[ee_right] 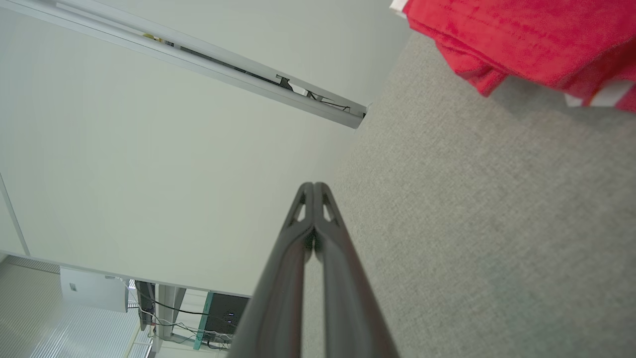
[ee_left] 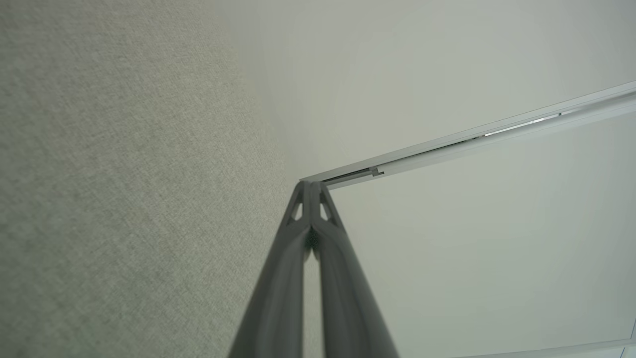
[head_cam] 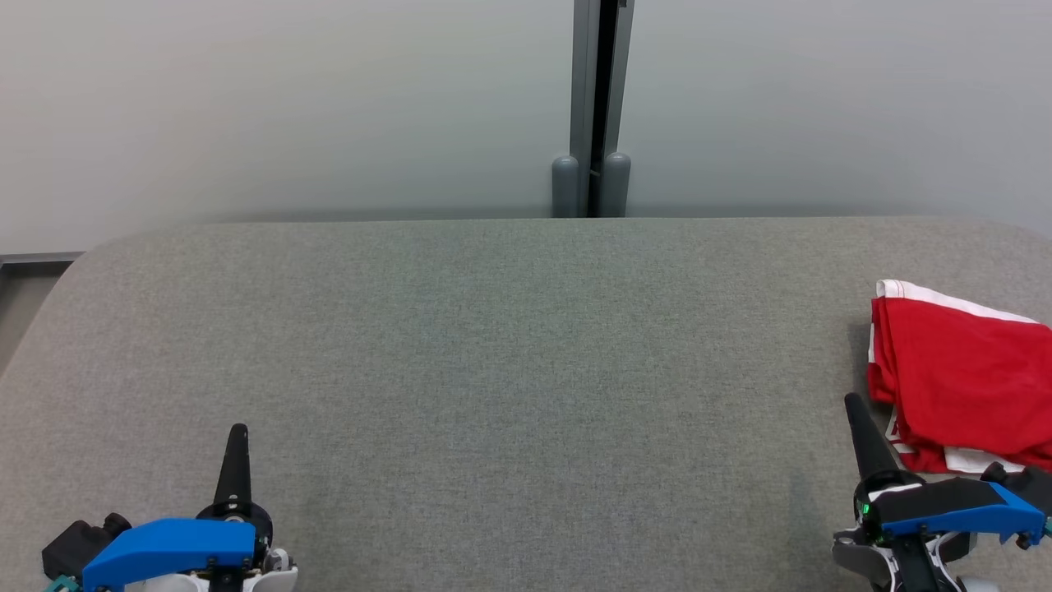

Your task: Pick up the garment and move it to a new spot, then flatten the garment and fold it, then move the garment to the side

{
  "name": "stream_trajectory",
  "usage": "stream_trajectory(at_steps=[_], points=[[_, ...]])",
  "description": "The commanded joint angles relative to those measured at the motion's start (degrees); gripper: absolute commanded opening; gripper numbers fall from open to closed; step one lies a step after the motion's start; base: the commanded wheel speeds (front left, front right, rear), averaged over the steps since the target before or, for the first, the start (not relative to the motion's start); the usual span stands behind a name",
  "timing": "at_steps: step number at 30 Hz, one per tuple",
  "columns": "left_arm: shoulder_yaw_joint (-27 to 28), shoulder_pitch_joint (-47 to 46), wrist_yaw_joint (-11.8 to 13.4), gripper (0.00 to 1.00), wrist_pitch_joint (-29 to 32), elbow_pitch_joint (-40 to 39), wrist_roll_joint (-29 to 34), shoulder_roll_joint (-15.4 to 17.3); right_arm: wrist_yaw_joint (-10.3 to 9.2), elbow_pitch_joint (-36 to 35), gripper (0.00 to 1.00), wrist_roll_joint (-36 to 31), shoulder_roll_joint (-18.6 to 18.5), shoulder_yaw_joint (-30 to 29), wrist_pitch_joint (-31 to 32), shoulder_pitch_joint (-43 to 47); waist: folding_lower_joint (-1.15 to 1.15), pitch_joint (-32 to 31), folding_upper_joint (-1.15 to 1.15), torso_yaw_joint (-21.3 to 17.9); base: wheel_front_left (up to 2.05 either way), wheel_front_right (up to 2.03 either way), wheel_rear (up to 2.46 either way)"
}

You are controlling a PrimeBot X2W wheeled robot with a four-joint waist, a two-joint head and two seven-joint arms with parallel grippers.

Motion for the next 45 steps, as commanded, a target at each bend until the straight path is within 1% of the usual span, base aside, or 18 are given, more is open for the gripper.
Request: stream_trajectory(at_steps=[1, 26, 45], points=[[0.49, -1.11, -0.06, 0.0, 0.47, -0.74, -1.04, 0.08, 0.02, -0.95, 0.0, 1.3, -0.39, -0.26, 0.39, 0.44, 0.0, 0.0, 0.0, 0.02, 0.0, 0.0, 0.0], [1.88, -2.2, -0.08, 0.0, 3.61, -2.62, -11.62, -0.25, 0.02, -4.7, 0.0, 13.38, -0.47, -1.28, 3.55, 1.61, 0.0, -0.06, 0.0, 0.51, 0.0, 0.0, 0.0], [2.58, -2.81, -0.1, 0.0, 5.57, -3.71, -18.03, -0.41, 0.02, -6.95, 0.0, 20.68, -0.51, -1.96, 5.48, 2.25, 0.0, -0.1, 0.0, 0.86, 0.0, 0.0, 0.0]])
